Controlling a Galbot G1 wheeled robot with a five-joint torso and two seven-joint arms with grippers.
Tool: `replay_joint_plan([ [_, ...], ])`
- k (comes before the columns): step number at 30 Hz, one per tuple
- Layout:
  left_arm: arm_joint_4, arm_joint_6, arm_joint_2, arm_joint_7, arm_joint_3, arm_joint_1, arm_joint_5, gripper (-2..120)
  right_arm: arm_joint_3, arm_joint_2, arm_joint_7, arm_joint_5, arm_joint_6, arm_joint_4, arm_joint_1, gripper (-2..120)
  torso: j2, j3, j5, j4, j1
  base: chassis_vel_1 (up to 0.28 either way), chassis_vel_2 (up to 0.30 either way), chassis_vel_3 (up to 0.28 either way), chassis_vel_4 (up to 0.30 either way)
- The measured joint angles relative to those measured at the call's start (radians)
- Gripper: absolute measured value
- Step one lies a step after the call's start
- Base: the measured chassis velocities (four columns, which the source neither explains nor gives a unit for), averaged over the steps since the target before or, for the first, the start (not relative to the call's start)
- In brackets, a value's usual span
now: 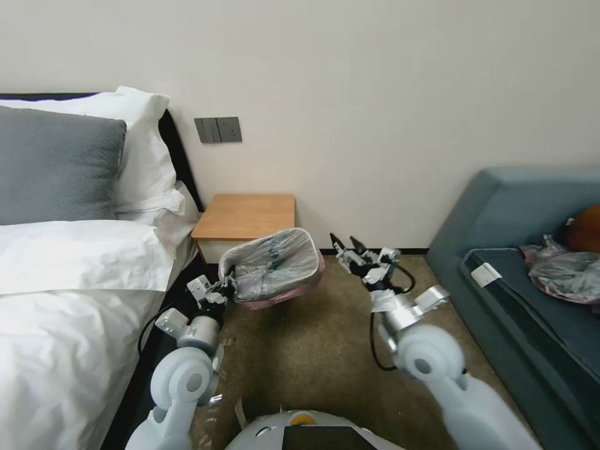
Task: Pick up the garbage bag from the table and place it over the trash can.
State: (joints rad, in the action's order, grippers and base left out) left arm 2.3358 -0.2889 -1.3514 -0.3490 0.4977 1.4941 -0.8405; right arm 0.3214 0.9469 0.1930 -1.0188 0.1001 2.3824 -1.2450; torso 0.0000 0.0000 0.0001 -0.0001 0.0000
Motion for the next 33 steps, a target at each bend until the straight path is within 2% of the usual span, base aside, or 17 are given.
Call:
replay_joint_plan([
  [2,-0.010,-0.001,0.021,0.017,-0.008,-0.003,0.031,3,-0.006,-0.098,-0.007,-0.044,0.053,0.030,0.079,99,0.000,0.000,0.0002,0.0000,0.000,0.000,0.000,0.000,0.000],
  [3,-0.014,-0.003,0.028,0.023,-0.010,-0.004,0.040,3,-0.018,-0.145,-0.033,-0.051,0.075,0.031,0.120,100,0.000,0.000,-0.0002,0.0003,0.000,0.000,0.000,0.000,0.000],
  [4,-0.014,-0.003,0.028,0.023,-0.010,-0.004,0.040,3,-0.018,-0.145,-0.033,-0.051,0.075,0.031,0.120,100,0.000,0.000,-0.0002,0.0003,0.000,0.000,0.000,0.000,0.000],
  [7,-0.027,-0.012,0.045,0.037,-0.022,-0.007,0.092,3,-0.075,-0.254,-0.127,-0.065,0.144,0.014,0.239,100,0.000,0.000,0.0000,0.0000,0.000,0.000,0.000,0.000,0.000],
  [12,-0.030,-0.020,0.052,0.044,-0.034,-0.006,0.135,3,-0.155,-0.313,-0.191,-0.068,0.192,-0.013,0.350,98,0.000,0.000,0.0000,0.0001,0.000,0.000,0.000,0.000,0.000],
  [15,-0.030,-0.030,0.058,0.051,-0.047,-0.008,0.168,3,-0.299,-0.361,-0.224,-0.066,0.228,-0.039,0.512,85,0.000,0.000,-0.0003,0.0001,0.000,0.000,0.000,0.000,0.000],
  [16,-0.030,-0.030,0.058,0.051,-0.047,-0.008,0.168,3,-0.299,-0.361,-0.224,-0.066,0.228,-0.039,0.512,85,0.000,0.000,-0.0003,0.0001,0.000,0.000,0.000,0.000,0.000],
  [18,-0.032,-0.032,0.059,0.057,-0.051,-0.009,0.185,3,-0.364,-0.370,-0.234,-0.061,0.237,-0.049,0.575,80,0.000,0.000,-0.0002,0.0000,0.000,0.000,0.000,0.000,0.000],
  [20,-0.032,-0.033,0.060,0.063,-0.055,-0.011,0.202,3,-0.433,-0.374,-0.247,-0.056,0.249,-0.060,0.639,68,0.000,0.000,-0.0001,0.0001,0.000,0.000,0.000,0.000,0.000],
  [21,-0.032,-0.033,0.060,0.063,-0.055,-0.011,0.202,3,-0.433,-0.374,-0.247,-0.056,0.249,-0.060,0.639,68,0.000,0.000,-0.0001,0.0001,0.000,0.000,0.000,0.000,0.000],
  [25,-0.032,-0.036,0.062,0.082,-0.062,-0.011,0.232,3,-0.683,-0.337,-0.256,-0.028,0.279,-0.100,0.874,48,0.000,0.000,-0.0002,0.0000,0.000,0.000,0.000,0.000,0.000],
  [26,-0.032,-0.036,0.062,0.082,-0.062,-0.011,0.232,3,-0.683,-0.337,-0.256,-0.028,0.279,-0.100,0.874,48,0.000,0.000,-0.0002,0.0000,0.000,0.000,0.000,0.000,0.000],
  [28,-0.029,-0.036,0.064,0.093,-0.062,-0.008,0.242,3,-0.836,-0.291,-0.253,0.011,0.304,-0.132,1.006,39,0.000,0.000,-0.0005,0.0006,0.000,0.000,0.000,0.000,0.000],
  [31,-0.026,-0.036,0.064,0.099,-0.061,-0.008,0.247,3,-0.907,-0.263,-0.253,0.040,0.319,-0.153,1.059,30,0.000,0.000,-0.0003,0.0004,0.000,0.000,0.000,0.000,0.000],
  [33,-0.026,-0.036,0.064,0.111,-0.058,-0.006,0.262,3,-0.976,-0.224,-0.253,0.070,0.361,-0.167,1.112,21,0.000,0.000,-0.0002,0.0000,0.000,0.000,0.000,0.000,0.000],
])
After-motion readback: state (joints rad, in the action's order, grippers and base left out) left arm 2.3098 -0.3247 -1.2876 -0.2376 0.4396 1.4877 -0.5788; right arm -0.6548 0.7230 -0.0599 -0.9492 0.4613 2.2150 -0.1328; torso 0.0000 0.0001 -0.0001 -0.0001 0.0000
